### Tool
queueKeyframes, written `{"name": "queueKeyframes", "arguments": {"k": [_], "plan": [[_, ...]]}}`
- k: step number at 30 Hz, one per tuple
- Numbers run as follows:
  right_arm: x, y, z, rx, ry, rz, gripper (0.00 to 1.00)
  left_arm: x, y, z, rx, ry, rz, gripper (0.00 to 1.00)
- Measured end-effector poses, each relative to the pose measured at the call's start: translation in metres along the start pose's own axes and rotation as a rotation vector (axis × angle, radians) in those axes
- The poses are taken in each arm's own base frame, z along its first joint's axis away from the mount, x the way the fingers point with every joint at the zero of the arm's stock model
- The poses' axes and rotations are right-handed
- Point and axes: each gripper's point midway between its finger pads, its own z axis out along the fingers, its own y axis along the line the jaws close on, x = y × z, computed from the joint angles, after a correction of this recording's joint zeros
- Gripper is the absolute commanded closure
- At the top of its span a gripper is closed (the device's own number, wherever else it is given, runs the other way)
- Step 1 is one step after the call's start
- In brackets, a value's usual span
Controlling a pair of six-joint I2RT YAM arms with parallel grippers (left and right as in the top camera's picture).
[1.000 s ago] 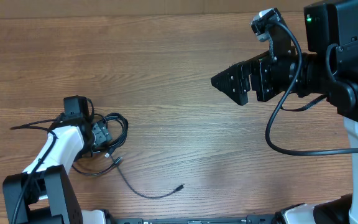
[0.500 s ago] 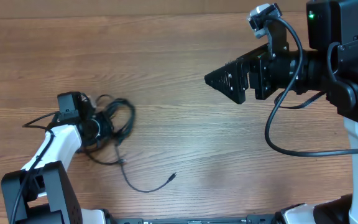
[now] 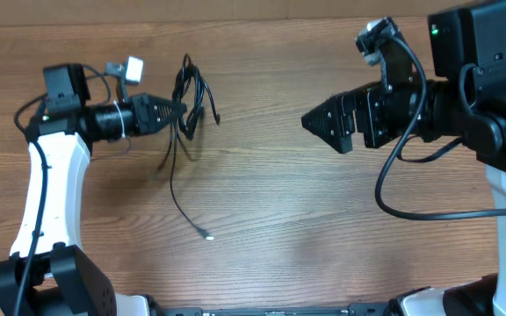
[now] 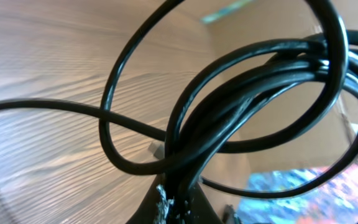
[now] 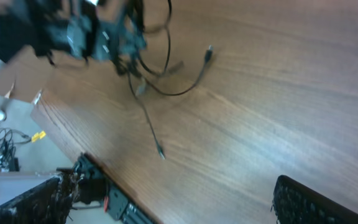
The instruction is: Untangle cables
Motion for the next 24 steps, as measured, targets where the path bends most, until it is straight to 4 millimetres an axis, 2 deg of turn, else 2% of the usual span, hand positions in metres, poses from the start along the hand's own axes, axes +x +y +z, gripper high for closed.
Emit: {"name": "queueKeyframes", "arguments": {"k": [3,6,10,13,19,24], "plan": [[0.008,-0.003,0.010,-0.009,0.047,0.026,0.00,-0.008,-0.036,0.009,0.063,0.023,0.094,0.94],[0.015,-0.005,0.025,-0.043,0.103,0.056,0.00,-0.002,-0.066,0.024,0.074,0.061,0.174,0.94],[0.014,-0.006,0.041,-0.078,0.138,0.073,0.00,0.011,-0.090,0.041,0.003,0.104,0.259,0.93],[0.009,-0.005,0.044,-0.094,0.124,0.066,0.00,0.024,-0.090,0.048,-0.089,0.135,0.274,0.94],[0.006,-0.001,0.044,-0.113,0.113,0.060,0.18,0.035,-0.073,0.056,-0.238,0.173,0.283,0.95],[0.006,0.003,0.044,-0.131,0.116,0.057,0.19,0.035,-0.071,0.058,-0.285,0.174,0.305,0.95]]}}
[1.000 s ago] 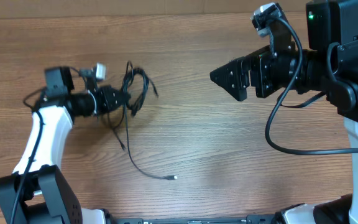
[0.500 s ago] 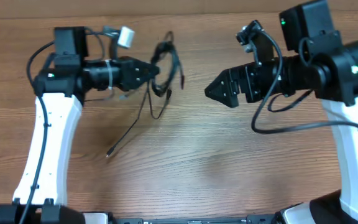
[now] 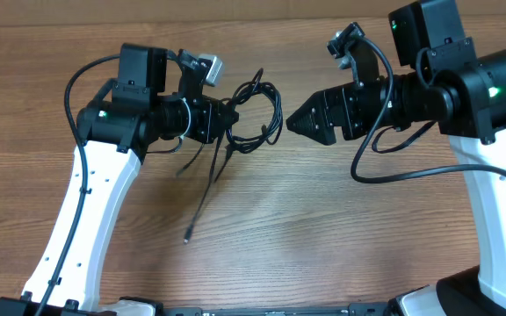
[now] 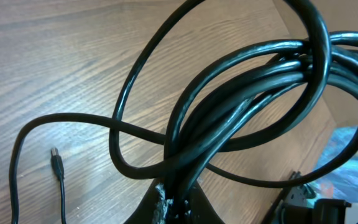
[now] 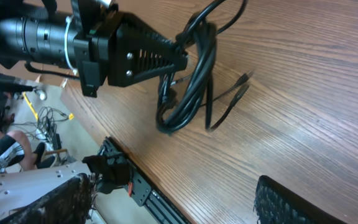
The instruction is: Untangle cables
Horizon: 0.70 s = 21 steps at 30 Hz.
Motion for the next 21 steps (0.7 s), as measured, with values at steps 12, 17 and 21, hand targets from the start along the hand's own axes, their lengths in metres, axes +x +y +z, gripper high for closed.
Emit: {"name": "queueKeyframes", "arguments": {"k": [12,17,21], "plan": [[-0.003,0.001,0.018,-0.049,0.043,0.014,0.30,-0.024,-0.040,-0.018,0.015,-0.038,0.089,0.95],[-0.011,-0.003,0.029,-0.069,0.049,0.021,0.60,-0.017,-0.046,-0.014,0.022,-0.010,0.092,0.95],[-0.014,-0.002,0.029,-0.079,0.037,0.006,0.89,-0.015,-0.051,-0.011,0.028,-0.001,0.103,0.94]]}}
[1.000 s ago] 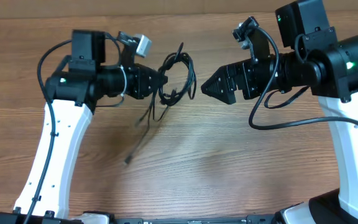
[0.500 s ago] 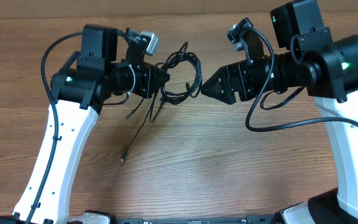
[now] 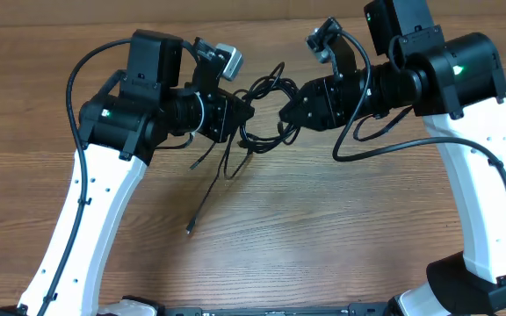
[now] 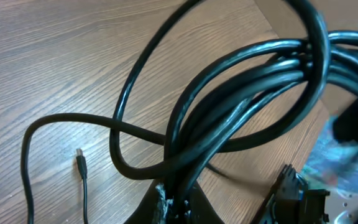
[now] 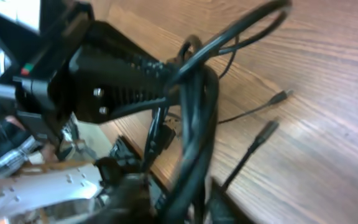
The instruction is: Untangle cables
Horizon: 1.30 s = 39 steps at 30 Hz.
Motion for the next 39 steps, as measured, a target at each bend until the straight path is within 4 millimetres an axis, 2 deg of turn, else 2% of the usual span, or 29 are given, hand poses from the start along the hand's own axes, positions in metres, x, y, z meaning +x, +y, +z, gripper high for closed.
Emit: {"name": "queueKeyframes", "arguments": {"k": [2,13,16,18,20,28,34,39], "plan": [[0.000,0.000,0.000,0.000,0.000,0.007,0.96,0.001,-0.001,0.001,-0.003,0.003,0.004,0.94],[-0.001,-0.001,0.000,0.004,-0.003,0.005,0.96,0.001,0.001,0.001,-0.016,0.003,0.004,0.89],[-0.001,-0.002,0.000,0.013,-0.003,0.004,0.96,0.003,0.001,0.001,-0.017,0.010,-0.001,0.77],[-0.001,-0.005,0.000,0.028,-0.003,0.004,0.96,0.003,0.001,0.001,-0.017,0.013,-0.003,0.64],[0.000,-0.009,0.000,0.053,-0.001,0.006,0.96,0.003,0.001,0.001,-0.017,0.014,-0.001,0.59],[0.010,-0.016,-0.001,0.094,0.034,0.025,0.96,0.003,0.001,0.001,-0.017,0.014,0.023,0.58],[0.022,-0.013,-0.001,0.080,0.082,0.048,0.96,0.003,0.003,0.001,-0.026,0.014,0.072,0.58],[0.023,-0.004,-0.001,0.026,0.084,0.035,0.96,0.003,0.006,0.001,-0.043,0.015,0.161,0.58]]}}
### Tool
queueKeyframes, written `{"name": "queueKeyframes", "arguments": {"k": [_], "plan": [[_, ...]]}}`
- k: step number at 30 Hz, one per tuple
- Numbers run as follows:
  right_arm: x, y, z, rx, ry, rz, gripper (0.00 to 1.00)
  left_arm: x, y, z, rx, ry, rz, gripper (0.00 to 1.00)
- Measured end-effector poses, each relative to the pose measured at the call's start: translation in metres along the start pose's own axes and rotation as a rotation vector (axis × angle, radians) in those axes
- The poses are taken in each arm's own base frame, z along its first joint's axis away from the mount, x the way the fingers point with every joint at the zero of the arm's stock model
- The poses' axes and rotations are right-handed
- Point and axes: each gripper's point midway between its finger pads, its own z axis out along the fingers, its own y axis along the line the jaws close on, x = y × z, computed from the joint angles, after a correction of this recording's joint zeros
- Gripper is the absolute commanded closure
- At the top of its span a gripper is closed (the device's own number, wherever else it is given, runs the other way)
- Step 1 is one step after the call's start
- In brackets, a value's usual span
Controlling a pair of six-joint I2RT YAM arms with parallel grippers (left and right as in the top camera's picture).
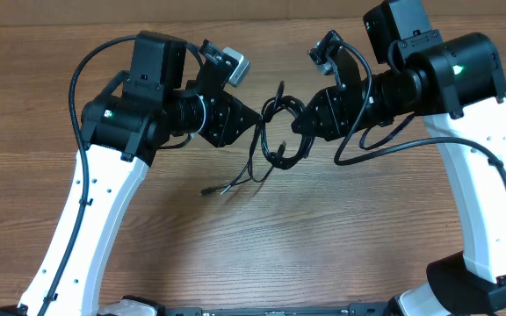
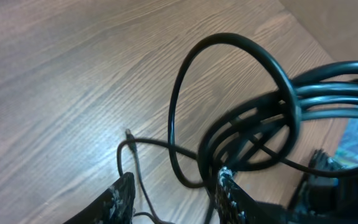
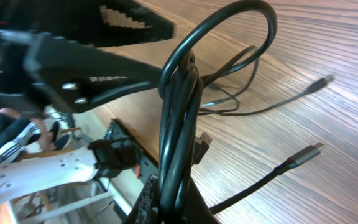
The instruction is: Untangle cables
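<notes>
A bundle of black cables (image 1: 278, 133) hangs in loops between my two grippers above the middle of the table. My right gripper (image 1: 295, 123) is shut on the bundle; in the right wrist view the strands (image 3: 179, 112) rise straight out of the closed gripper (image 3: 173, 200). My left gripper (image 1: 255, 118) is just left of the bundle and open. In the left wrist view the gripper (image 2: 174, 194) has only thin loose strands running between its fingers, and the loops (image 2: 272, 124) stand by the right finger. Loose ends (image 1: 222, 187) trail on the wood.
The wooden table (image 1: 367, 246) fills the overhead view, its far edge along the top. Two plug ends (image 3: 308, 149) lie on the wood below the bundle. Past the near table edge are the arm mounts (image 3: 120, 158) and floor clutter.
My right gripper, then open at the bundle, is now shut on it. My left gripper, then shut on the bundle, is now open. The trailing ends lie closer under the bundle.
My left gripper first held the bundle at the far left, with the right gripper open far to the right. Both arms then came to the middle with the bundle lifted. The right gripper reached the bundle, and now it holds it while the left is open.
</notes>
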Motion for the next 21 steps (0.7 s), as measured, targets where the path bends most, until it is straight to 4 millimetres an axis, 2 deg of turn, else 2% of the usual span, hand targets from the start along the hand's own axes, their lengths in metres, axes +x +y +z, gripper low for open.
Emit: {"name": "queueKeyframes", "arguments": {"k": [13,21], "plan": [[0.000,0.021,-0.001,-0.124,-0.002,-0.037,0.96,-0.013,0.003,-0.001,-0.018,-0.049,0.102,0.58],[0.000,0.026,-0.002,-0.151,-0.004,-0.041,0.96,-0.018,0.003,-0.001,-0.021,-0.068,0.118,0.58]]}}
